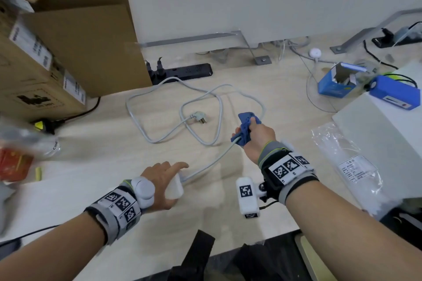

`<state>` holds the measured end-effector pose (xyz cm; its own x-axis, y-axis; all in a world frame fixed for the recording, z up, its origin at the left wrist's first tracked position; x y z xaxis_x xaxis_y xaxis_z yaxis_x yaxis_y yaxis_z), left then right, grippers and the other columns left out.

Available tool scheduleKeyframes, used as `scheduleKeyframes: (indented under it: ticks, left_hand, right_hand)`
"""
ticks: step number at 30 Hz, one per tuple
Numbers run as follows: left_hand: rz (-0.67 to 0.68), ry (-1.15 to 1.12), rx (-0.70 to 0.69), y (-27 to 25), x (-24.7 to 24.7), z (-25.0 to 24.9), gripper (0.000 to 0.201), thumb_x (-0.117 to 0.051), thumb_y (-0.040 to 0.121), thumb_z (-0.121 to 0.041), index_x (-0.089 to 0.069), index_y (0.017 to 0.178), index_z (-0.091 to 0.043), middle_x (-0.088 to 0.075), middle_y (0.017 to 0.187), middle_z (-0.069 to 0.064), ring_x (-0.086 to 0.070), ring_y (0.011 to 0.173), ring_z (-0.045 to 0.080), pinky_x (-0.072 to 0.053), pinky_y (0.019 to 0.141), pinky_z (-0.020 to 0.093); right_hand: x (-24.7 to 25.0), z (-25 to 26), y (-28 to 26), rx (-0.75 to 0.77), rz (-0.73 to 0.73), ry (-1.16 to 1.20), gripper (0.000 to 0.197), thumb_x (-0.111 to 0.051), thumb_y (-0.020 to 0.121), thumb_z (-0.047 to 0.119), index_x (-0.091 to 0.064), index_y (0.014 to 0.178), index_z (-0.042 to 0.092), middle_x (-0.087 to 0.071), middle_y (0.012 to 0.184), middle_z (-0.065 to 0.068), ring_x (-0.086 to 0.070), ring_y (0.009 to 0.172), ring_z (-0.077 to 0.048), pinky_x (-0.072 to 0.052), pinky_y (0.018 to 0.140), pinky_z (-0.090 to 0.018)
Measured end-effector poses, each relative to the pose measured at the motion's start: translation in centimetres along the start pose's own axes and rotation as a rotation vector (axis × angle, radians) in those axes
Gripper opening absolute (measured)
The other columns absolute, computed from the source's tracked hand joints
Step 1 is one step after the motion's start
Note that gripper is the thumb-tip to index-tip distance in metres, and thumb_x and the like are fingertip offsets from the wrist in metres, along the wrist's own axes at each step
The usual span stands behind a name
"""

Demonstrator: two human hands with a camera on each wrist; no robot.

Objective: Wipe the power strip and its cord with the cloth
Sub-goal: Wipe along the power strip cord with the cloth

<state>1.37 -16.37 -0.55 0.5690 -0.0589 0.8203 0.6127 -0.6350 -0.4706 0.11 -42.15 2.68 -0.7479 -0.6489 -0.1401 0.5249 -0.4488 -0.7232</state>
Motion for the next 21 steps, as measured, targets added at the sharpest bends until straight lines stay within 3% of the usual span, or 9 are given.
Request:
scheduleKeyframes:
  ticks: [4, 7, 9, 11, 13, 15, 17, 19, 21]
  left_hand:
    - [-0.026, 0.144, 0.002, 0.9, 0.2, 0.3, 0.086, -0.049, 0.058, -0.073, -0.036, 0.135, -0.037, -0.039, 0.136, -0.002, -0.043, 0.122, 0.026, -0.036, 0.1, 0.039]
    - [-0.105, 0.146, -0.018, 2.3, 1.6, -2.6, 0.086, -0.052, 0.07, -0.071, -0.036, 0.141, -0.024, -0.03, 0.148, 0.001, -0.033, 0.13, 0.028, -0.029, 0.105, 0.042]
    - [-0.16, -0.039, -0.01, 3.5, 2.1, -5.2, 0.067, -0.053, 0.086, -0.053, -0.034, 0.142, -0.021, -0.041, 0.142, 0.002, -0.04, 0.126, 0.026, -0.033, 0.103, 0.036]
    - [-0.159, -0.249, 0.032, 4.9, 1.9, -6.9, 0.048, -0.05, 0.092, -0.04, -0.042, 0.136, -0.021, -0.056, 0.13, 0.002, -0.052, 0.117, 0.024, -0.04, 0.097, 0.032]
    - [-0.108, -0.369, 0.087, 6.2, 1.4, -7.5, 0.027, -0.047, 0.095, -0.029, -0.058, 0.118, -0.019, -0.068, 0.111, 0.002, -0.062, 0.101, 0.023, -0.047, 0.087, 0.031]
    - [-0.12, -0.543, 0.145, 6.8, 1.2, -7.4, 0.022, -0.045, 0.094, -0.019, -0.067, 0.091, -0.019, -0.071, 0.084, -0.004, -0.065, 0.085, 0.02, -0.05, 0.075, 0.03]
    - [-0.215, -0.647, 0.153, 7.3, 1.7, -7.2, 0.028, -0.044, 0.093, -0.017, -0.064, 0.075, -0.021, -0.064, 0.066, -0.01, -0.063, 0.073, 0.018, -0.048, 0.068, 0.028]
    - [-0.279, -0.65, 0.117, 7.8, 2.2, -7.3, 0.03, -0.044, 0.094, -0.018, -0.059, 0.068, -0.022, -0.059, 0.063, -0.01, -0.058, 0.068, 0.017, -0.043, 0.065, 0.028]
    - [-0.301, -0.631, 0.096, 7.9, 2.5, -7.1, 0.033, -0.045, 0.092, -0.017, -0.054, 0.061, -0.025, -0.057, 0.062, -0.008, -0.055, 0.063, 0.017, -0.042, 0.063, 0.028]
  right_hand:
    - [0.3, -0.6, 0.9, 0.011, 0.013, 0.07, 0.029, -0.039, 0.102, 0.024, -0.047, 0.078, 0.01, -0.055, 0.077, -0.009, -0.056, 0.066, -0.024, -0.048, 0.096, -0.045]
    - [0.3, -1.0, 1.3, -0.022, 0.047, 0.143, 0.033, -0.028, 0.106, 0.024, -0.051, 0.087, 0.01, -0.057, 0.057, -0.007, -0.051, 0.071, -0.036, -0.035, 0.106, -0.052]
    - [0.1, -1.1, 1.4, -0.044, 0.046, 0.17, 0.035, -0.026, 0.106, 0.026, -0.05, 0.116, 0.001, -0.057, 0.065, -0.012, -0.055, 0.084, -0.044, -0.039, 0.098, -0.051]
    - [0.1, -1.1, 1.1, -0.052, 0.029, 0.191, 0.034, -0.029, 0.106, 0.025, -0.043, 0.125, 0.001, -0.052, 0.076, -0.014, -0.056, 0.076, -0.039, -0.043, 0.087, -0.048]
    - [0.0, -0.5, 1.0, -0.025, 0.018, 0.197, 0.033, -0.031, 0.105, 0.024, -0.047, 0.12, -0.001, -0.051, 0.077, -0.013, -0.054, 0.069, -0.033, -0.049, 0.086, -0.045]
    - [-0.5, -0.9, 0.3, -0.034, 0.003, 0.199, 0.03, -0.032, 0.104, 0.019, -0.052, 0.093, -0.001, -0.047, 0.072, -0.014, -0.048, 0.061, -0.027, -0.048, 0.082, -0.038]
    - [-1.7, -2.3, -0.1, -0.064, 0.026, 0.127, 0.023, -0.036, 0.103, 0.016, -0.051, 0.094, 0.001, -0.051, 0.075, -0.016, -0.049, 0.062, -0.028, -0.044, 0.06, -0.033]
    - [-2.6, -3.8, -1.2, -0.028, 0.052, -0.039, 0.012, -0.052, 0.093, 0.001, -0.054, 0.105, 0.003, -0.059, 0.082, -0.013, -0.059, 0.075, -0.023, -0.044, 0.053, -0.028]
    - [-3.1, -4.7, -1.4, 0.037, 0.068, -0.114, 0.01, -0.057, 0.088, -0.002, -0.057, 0.095, 0.005, -0.059, 0.077, -0.005, -0.059, 0.067, -0.015, -0.048, 0.056, -0.027]
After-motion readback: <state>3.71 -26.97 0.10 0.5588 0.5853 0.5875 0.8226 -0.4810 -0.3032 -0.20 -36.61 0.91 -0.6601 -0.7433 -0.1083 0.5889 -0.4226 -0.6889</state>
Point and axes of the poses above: each hand's wrist, its own y-axis towards the middle knuckle, its own x-axis out of the back of the hand, z = x × y, the point moved 7 cm from there along y, towards the middle knuckle
